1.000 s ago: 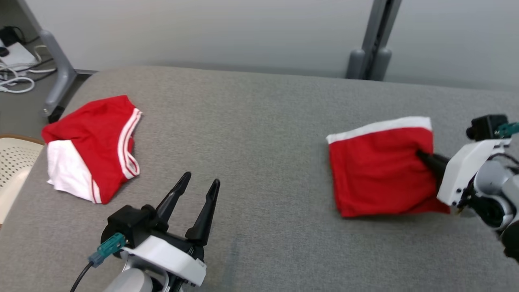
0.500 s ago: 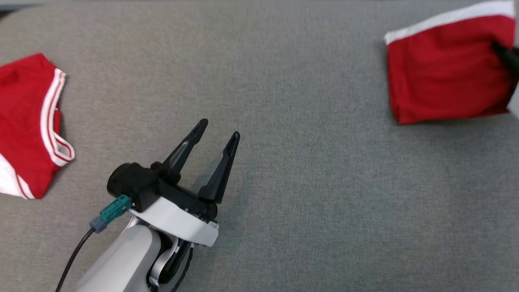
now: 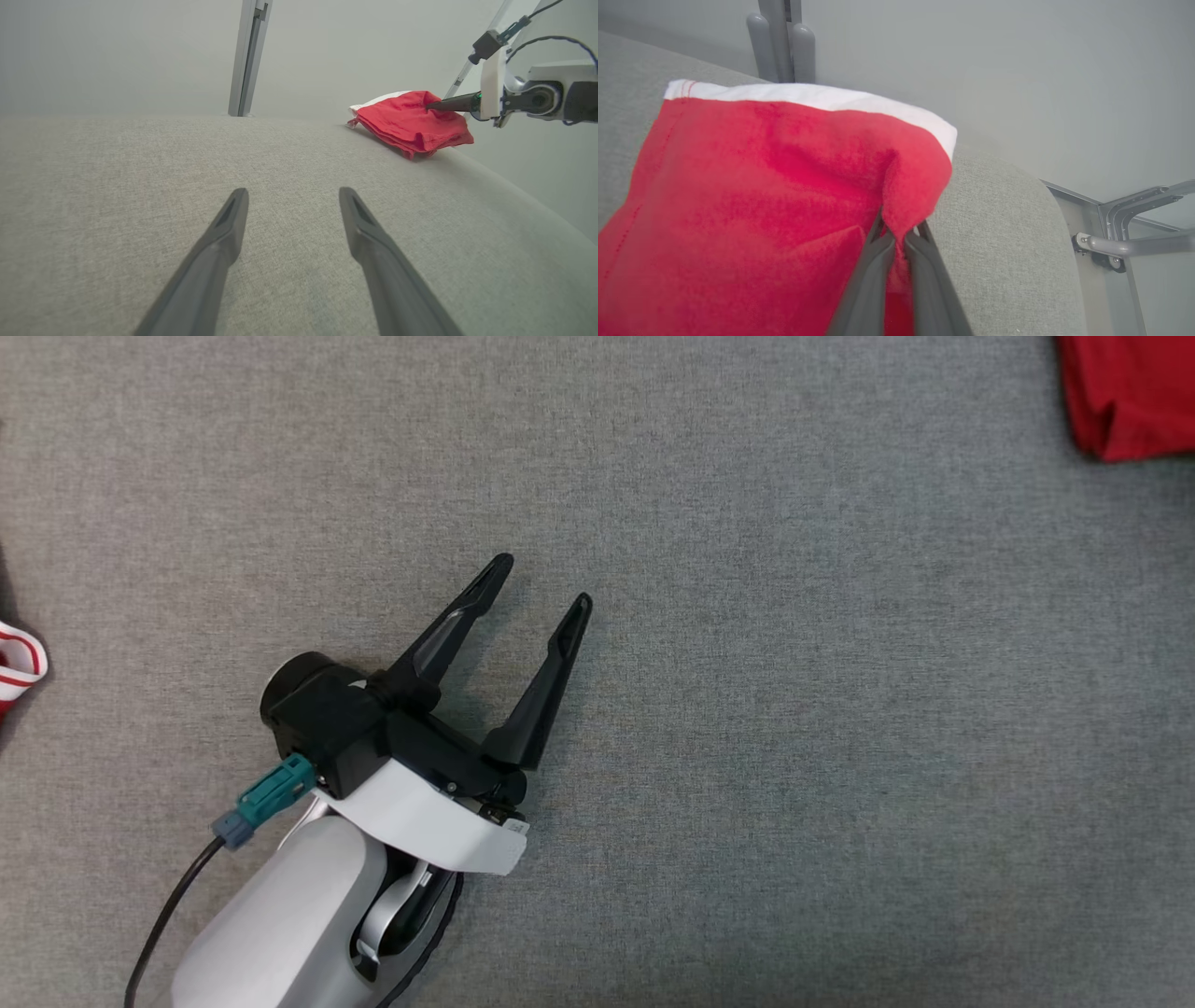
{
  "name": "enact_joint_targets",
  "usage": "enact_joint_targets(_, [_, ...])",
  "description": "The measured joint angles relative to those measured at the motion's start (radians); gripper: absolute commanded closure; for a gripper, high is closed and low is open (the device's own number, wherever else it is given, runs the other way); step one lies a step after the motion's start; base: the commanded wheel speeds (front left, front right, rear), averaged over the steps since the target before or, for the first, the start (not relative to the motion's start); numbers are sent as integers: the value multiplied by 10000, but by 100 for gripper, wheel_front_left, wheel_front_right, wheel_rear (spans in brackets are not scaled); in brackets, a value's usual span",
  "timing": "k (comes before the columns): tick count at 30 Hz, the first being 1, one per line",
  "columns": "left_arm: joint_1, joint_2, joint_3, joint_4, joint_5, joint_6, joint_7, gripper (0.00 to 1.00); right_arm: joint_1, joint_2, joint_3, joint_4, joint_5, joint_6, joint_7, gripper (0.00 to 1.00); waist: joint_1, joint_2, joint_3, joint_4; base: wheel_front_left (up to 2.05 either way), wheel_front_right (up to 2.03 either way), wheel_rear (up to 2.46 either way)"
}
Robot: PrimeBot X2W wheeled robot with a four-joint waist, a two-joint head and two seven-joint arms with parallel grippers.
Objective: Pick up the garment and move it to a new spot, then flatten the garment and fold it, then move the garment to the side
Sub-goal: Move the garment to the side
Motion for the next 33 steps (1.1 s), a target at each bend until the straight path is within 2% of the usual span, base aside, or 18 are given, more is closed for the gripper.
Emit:
enact_joint_targets(9, [-163, -125, -10, -73, 2, -107, -17, 0, -888, 520, 6, 2146, -1620, 0, -6, 100, 0, 0, 189, 167, 0, 0, 0])
enact_joint_targets(10, [-163, -144, -8, -61, 2, -117, -19, 0, -957, 585, -36, 2353, -1708, 0, -13, 95, 0, 0, 170, 185, 0, 0, 0])
enact_joint_targets(11, [-163, -144, -8, -61, 2, -117, -19, 0, -957, 585, -36, 2353, -1708, 0, -13, 72, 0, 0, 170, 185, 0, 0, 0])
enact_joint_targets(12, [-163, -163, -6, -42, 2, -128, -19, 0, -992, 652, -79, 2539, -1787, 0, -50, 16, 0, 0, 144, 202, 0, 0, 0])
enact_joint_targets(13, [-162, -173, -4, -29, 2, -146, -21, 0, -992, 732, -102, 2669, -1854, 0, -113, 0, 0, 0, 113, 216, 0, 0, 0])
enact_joint_targets(18, [-115, -184, 35, 130, 0, -146, -36, 0, -989, 1064, -236, 3315, -2155, 0, -681, 0, 0, 0, -112, 236, 0, 0, 0])
enact_joint_targets(24, [104, -157, 176, 328, -25, -142, -48, 0, -1071, 1220, -660, 3814, -2966, 0, -1941, 0, 0, 0, -665, 140, 0, 0, 0])
enact_joint_targets(33, [1042, 113, 840, 493, -284, 128, -65, 0, -362, 2389, -1160, 3829, -3266, 0, -3450, 0, 0, 0, -2192, -202, 0, 0, 0])
